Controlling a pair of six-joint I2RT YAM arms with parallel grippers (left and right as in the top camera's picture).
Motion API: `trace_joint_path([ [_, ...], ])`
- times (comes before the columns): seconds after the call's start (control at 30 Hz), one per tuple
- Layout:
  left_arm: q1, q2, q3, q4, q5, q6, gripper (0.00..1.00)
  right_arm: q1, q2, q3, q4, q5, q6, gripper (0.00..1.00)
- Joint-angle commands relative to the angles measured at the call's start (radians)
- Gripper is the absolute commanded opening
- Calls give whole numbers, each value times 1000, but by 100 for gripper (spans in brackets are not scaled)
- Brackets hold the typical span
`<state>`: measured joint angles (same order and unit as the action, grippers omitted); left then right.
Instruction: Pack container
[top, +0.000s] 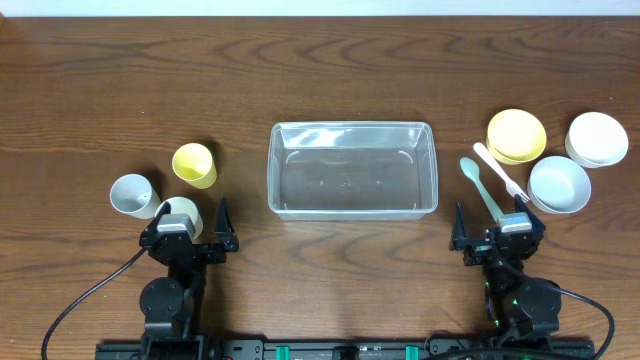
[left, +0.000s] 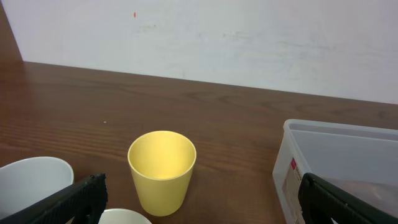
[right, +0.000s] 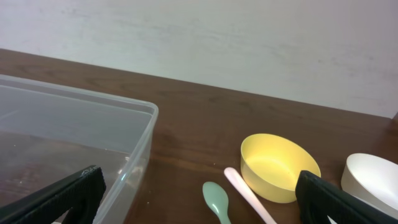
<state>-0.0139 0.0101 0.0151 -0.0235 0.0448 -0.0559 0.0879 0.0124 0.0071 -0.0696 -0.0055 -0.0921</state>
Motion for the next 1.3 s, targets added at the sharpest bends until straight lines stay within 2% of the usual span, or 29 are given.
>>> trace_joint_path([
  [0.0, 2, -6, -11, -46, -20, -9, 98, -3, -6, -2, -2, -11, -13, 99],
  [0.17, 2, -6, -11, -46, -19, -9, 98, -3, -6, -2, 2, -12, -13, 99],
  [0.4, 2, -6, -11, -27, -14, -10, 98, -3, -6, -2, -2, -20, 67, 99],
  [0.47, 2, -6, -2, -25, 21, -14, 98, -3, -6, 2, -3, -23, 69, 99],
  [0.7, 2, 59, 120, -106, 50, -33, 98, -3, 21, 110, -113, -29, 69, 99],
  [0.83, 2, 167, 248, -155, 50, -33, 98, -3, 91, 206, -179, -29, 70, 99],
  [1.0, 2, 364, 480, -306, 53, -36, 98, -3, 262, 391, -316, -30, 129, 99],
  [1.27, 2, 744, 975, -744, 53, -80, 98, -3, 621, 836, -737, -55, 149, 99],
])
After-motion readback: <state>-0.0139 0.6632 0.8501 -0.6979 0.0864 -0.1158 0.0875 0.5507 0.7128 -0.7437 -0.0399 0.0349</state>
